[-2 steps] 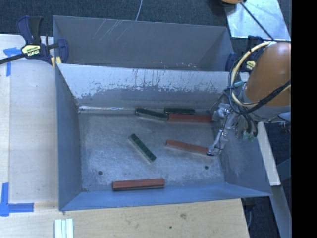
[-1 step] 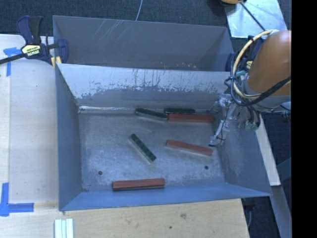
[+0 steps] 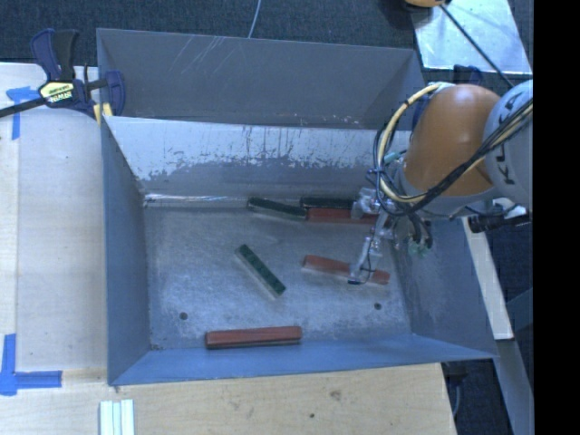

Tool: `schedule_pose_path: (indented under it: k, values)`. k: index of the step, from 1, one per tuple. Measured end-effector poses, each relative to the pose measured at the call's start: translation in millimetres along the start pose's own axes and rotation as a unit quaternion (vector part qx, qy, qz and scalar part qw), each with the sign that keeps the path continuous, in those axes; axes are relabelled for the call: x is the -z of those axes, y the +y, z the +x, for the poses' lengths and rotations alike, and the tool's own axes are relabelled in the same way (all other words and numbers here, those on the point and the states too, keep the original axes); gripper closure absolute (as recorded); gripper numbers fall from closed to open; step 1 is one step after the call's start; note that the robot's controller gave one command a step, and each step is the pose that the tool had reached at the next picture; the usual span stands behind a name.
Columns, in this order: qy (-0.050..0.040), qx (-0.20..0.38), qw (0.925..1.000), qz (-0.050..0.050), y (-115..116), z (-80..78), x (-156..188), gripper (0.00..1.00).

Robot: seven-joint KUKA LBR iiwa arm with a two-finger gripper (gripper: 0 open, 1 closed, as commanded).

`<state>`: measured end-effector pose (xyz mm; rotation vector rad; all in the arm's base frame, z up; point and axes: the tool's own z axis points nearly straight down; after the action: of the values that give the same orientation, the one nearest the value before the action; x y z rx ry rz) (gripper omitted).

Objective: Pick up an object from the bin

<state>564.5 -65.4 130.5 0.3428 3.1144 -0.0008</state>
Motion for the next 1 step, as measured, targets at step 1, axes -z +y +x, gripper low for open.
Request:
schedule_pose_path:
  k: [1]
  values:
    - [0.0026, 0.012, 0.9999, -0.001, -31.3, 18.2, -47.3, 0.0]
